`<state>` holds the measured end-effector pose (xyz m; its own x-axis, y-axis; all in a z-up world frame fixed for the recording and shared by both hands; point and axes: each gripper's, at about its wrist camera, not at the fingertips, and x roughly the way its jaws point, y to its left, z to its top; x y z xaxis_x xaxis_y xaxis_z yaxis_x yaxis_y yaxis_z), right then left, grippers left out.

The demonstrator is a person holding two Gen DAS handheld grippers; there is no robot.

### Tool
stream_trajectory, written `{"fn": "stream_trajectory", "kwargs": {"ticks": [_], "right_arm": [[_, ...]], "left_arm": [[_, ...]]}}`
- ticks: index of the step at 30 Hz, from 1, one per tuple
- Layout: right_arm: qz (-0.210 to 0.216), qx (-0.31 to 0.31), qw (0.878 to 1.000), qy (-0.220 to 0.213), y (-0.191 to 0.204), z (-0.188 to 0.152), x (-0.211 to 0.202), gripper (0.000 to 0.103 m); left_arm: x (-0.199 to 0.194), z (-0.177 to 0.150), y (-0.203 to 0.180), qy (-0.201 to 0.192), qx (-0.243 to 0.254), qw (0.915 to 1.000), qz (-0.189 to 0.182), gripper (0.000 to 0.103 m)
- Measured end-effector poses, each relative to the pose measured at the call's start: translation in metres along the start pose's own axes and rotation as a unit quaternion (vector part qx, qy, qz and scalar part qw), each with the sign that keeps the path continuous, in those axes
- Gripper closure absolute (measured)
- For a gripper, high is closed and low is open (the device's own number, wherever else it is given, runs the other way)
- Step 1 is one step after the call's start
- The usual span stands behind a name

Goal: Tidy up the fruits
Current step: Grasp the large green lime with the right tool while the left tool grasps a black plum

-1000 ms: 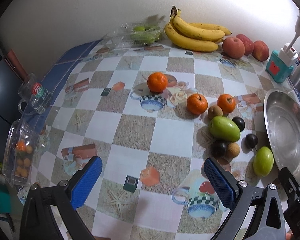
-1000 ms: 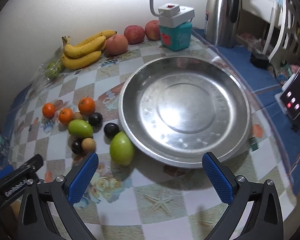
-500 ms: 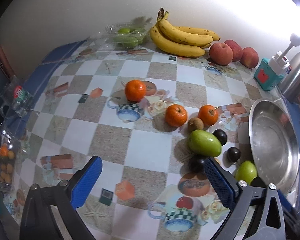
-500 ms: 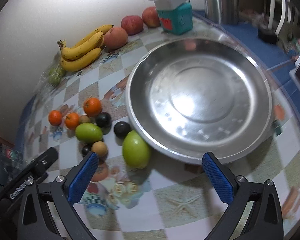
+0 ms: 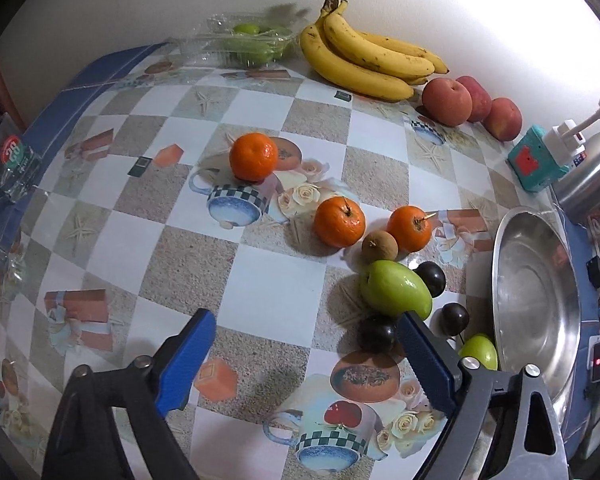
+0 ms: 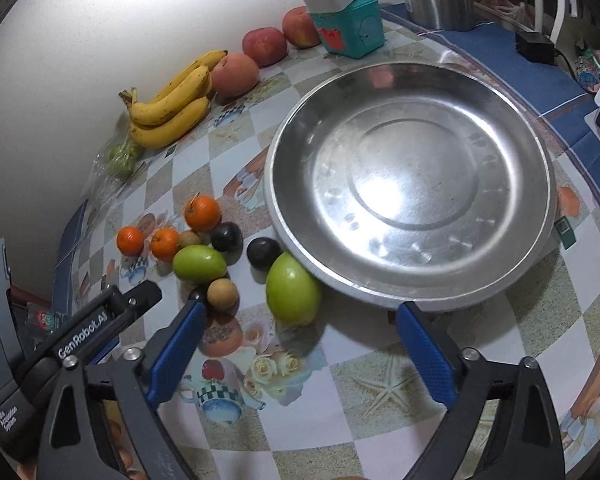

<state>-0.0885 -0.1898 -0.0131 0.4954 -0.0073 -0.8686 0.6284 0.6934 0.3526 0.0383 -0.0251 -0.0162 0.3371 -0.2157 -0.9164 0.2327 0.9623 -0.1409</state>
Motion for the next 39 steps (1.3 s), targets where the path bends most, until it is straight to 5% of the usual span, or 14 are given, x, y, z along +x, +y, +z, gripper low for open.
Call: {"fn": "stream_trajectory", "kwargs": {"ticks": [18, 27, 39], "right_arm": [[0.001, 0.033, 0.998, 0.048, -0.003, -0.002, 0.035, 0.019], [0.020, 0.050, 0.998, 0.028, 0.001, 0.002, 0.039, 0.044], [0.029, 0.086, 0.996, 0.026, -0.001, 0.005, 0.047, 0.058]], "left_arm": [[0.011, 0.000, -0.001, 0.030, -0.013, 0.9983, -0.048, 0.021], [0.026, 0.002, -0.004, 0.053, -0.029, 0.9945, -0.085, 0.043], [0.037, 0.001, -0.011, 0.077, -0.036, 0.9904, -0.109, 0.062]]}}
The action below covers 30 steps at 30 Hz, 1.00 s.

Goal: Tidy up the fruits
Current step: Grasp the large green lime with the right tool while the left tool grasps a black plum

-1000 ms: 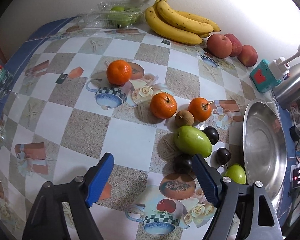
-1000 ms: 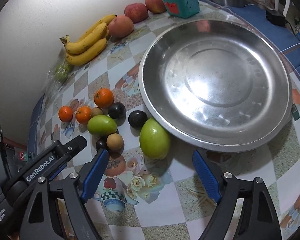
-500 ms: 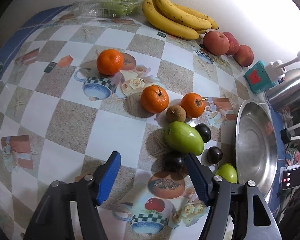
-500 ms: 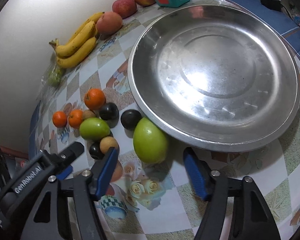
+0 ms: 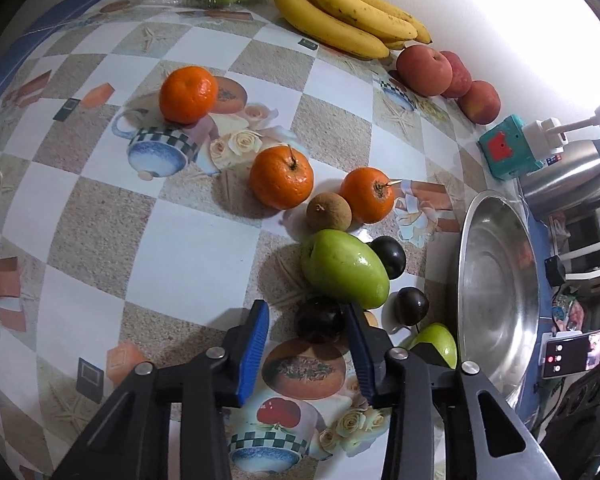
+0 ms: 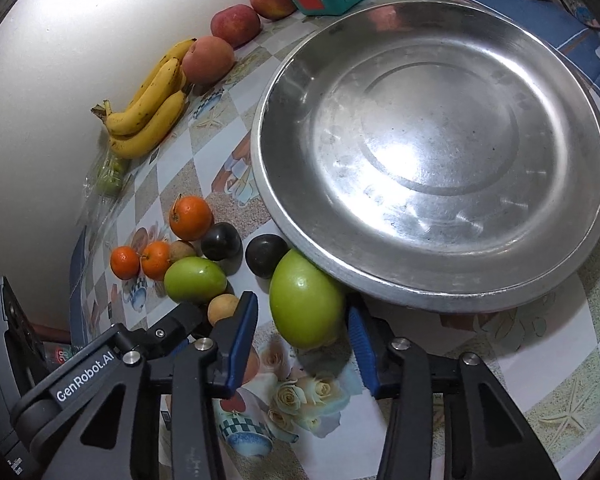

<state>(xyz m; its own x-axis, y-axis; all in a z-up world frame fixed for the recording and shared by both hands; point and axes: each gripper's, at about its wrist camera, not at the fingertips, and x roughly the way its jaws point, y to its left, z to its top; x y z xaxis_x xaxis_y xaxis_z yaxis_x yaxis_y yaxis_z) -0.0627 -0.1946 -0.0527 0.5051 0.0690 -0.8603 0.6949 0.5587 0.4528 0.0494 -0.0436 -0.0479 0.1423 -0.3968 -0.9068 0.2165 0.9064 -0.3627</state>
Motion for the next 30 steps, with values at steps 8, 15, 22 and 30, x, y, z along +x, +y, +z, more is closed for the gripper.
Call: {"fn": "stream_trajectory", "kwargs": {"ticks": [8, 15, 22, 30], "right_arm": [[-0.001, 0.005, 1.000, 0.001, -0.004, -0.002, -0.002, 0.063], [0.000, 0.006, 1.000, 0.003, -0.003, -0.001, -0.002, 0.063], [0.003, 0.009, 1.000, 0.004, -0.004, -0.002, -0.003, 0.063], [0.021, 0.008, 1.000, 0.014, 0.000, -0.005, -0.006, 0.064]], "left_arm": [[0.003, -0.001, 0.001, 0.009, -0.013, 0.9996, -0.022, 0.075], [0.001, 0.000, 0.005, 0.012, -0.025, 0.9993, -0.027, 0.077], [-0.008, 0.001, 0.013, -0.001, -0.037, 0.9991, -0.021, 0.077], [-0.018, 0.004, 0.017, -0.022, -0.047, 0.9986, -0.007, 0.077]]}}
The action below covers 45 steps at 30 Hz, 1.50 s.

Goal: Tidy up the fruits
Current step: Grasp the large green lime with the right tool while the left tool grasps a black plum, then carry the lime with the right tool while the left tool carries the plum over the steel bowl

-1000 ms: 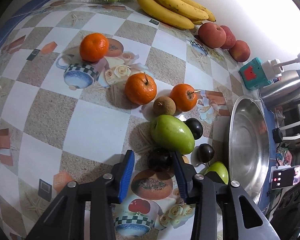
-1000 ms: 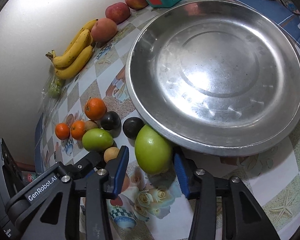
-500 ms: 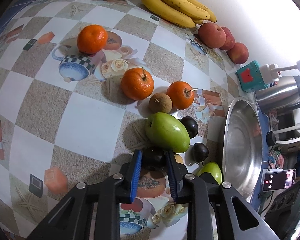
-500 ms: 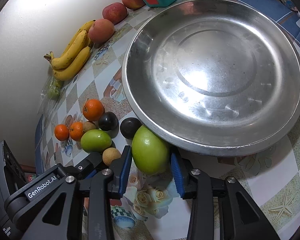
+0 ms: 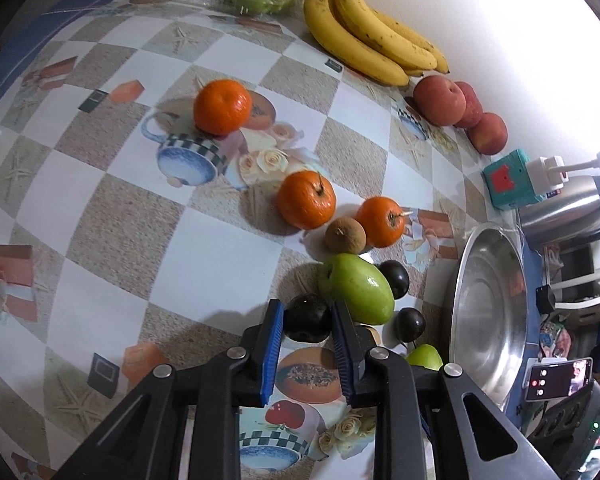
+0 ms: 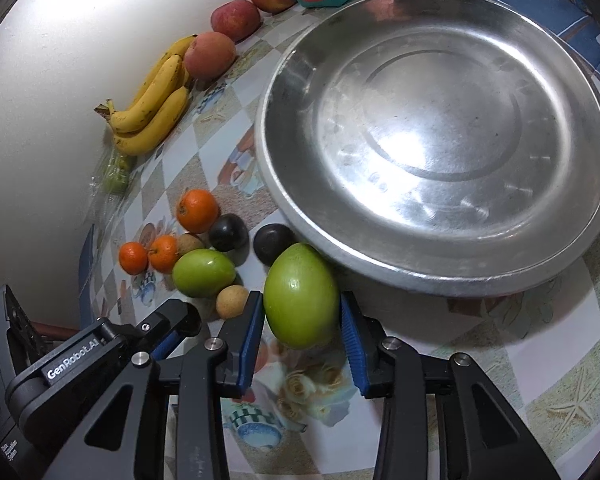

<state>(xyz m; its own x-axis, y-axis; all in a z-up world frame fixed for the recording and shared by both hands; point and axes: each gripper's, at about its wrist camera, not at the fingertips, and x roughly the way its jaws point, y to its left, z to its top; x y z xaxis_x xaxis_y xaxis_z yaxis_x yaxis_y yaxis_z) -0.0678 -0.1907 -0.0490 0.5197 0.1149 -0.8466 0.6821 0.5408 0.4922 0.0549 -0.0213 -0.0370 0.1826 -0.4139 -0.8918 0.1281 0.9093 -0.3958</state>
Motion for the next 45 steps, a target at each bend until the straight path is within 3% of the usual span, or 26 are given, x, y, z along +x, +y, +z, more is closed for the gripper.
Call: {"fn": "stream_trajectory", "kwargs": {"ticks": [11, 22, 35, 45], "right_arm": [[0.028, -0.022, 0.999, -0.032, 0.018, 0.001, -0.024, 0.064], [-0.004, -0.040, 0.997, -0.065, 0.021, 0.010, -0.039, 0.064], [-0.065, -0.019, 0.991, -0.112, 0.000, 0.041, -0.055, 0.064], [-0.117, 0.016, 0.985, -0.129, -0.037, 0.065, -0.067, 0.063]], "left_arm": [[-0.020, 0.004, 0.000, -0.033, 0.001, 0.9994, -0.005, 0.077], [-0.025, 0.007, -0.014, -0.053, 0.024, 0.9982, -0.011, 0.077], [-0.027, 0.008, -0.069, -0.086, 0.105, 0.9902, -0.032, 0.077], [-0.019, -0.008, -0.129, -0.098, 0.206, 0.9726, -0.046, 0.077]]}}
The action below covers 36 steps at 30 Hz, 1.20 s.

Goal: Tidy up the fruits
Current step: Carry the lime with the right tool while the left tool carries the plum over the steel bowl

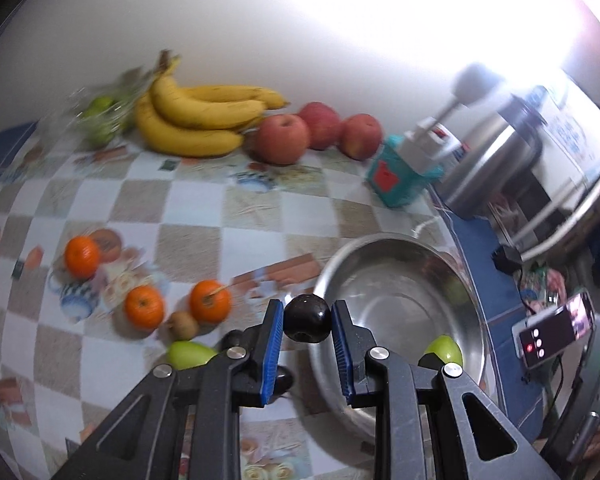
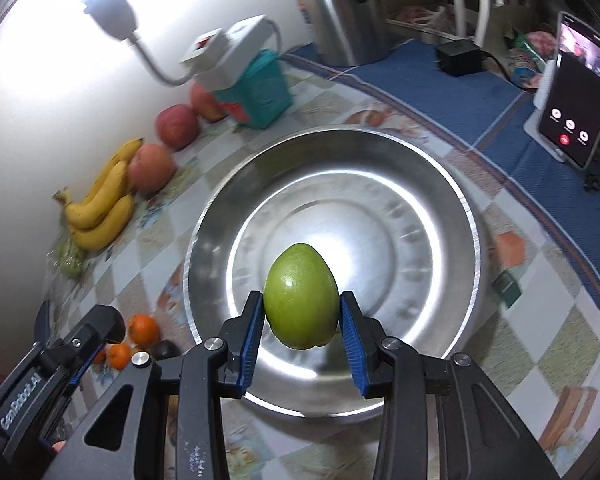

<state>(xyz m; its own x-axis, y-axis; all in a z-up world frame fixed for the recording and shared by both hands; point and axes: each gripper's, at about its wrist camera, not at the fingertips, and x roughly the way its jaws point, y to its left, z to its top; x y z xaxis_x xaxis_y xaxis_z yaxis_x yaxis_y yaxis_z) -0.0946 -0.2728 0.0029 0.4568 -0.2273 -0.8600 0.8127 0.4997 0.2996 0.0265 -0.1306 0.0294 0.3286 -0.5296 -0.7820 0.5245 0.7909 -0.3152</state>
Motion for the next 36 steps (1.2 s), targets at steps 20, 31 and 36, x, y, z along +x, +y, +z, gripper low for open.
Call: {"fn": "stream_trajectory", "kwargs": {"ticks": [20, 31, 36], "right_arm": [[-0.054, 0.033, 0.998, 0.030, -0.033, 0.009, 0.026, 0.063], [-0.061, 0.034, 0.997, 0.025, -0.033, 0.008, 0.026, 0.063], [-0.059, 0.029, 0.998, 0.016, -0.032, 0.010, 0.021, 0.063]], "left_arm": [[0.053, -0.022, -0.044, 0.057, 0.063, 0.9963, -0.016, 0.076], [0.058, -0.022, -0.038, 0.066, 0.047, 0.9965, -0.018, 0.074], [0.056, -0.022, -0.037, 0.066, 0.042, 0.9967, -0.020, 0.071]]}}
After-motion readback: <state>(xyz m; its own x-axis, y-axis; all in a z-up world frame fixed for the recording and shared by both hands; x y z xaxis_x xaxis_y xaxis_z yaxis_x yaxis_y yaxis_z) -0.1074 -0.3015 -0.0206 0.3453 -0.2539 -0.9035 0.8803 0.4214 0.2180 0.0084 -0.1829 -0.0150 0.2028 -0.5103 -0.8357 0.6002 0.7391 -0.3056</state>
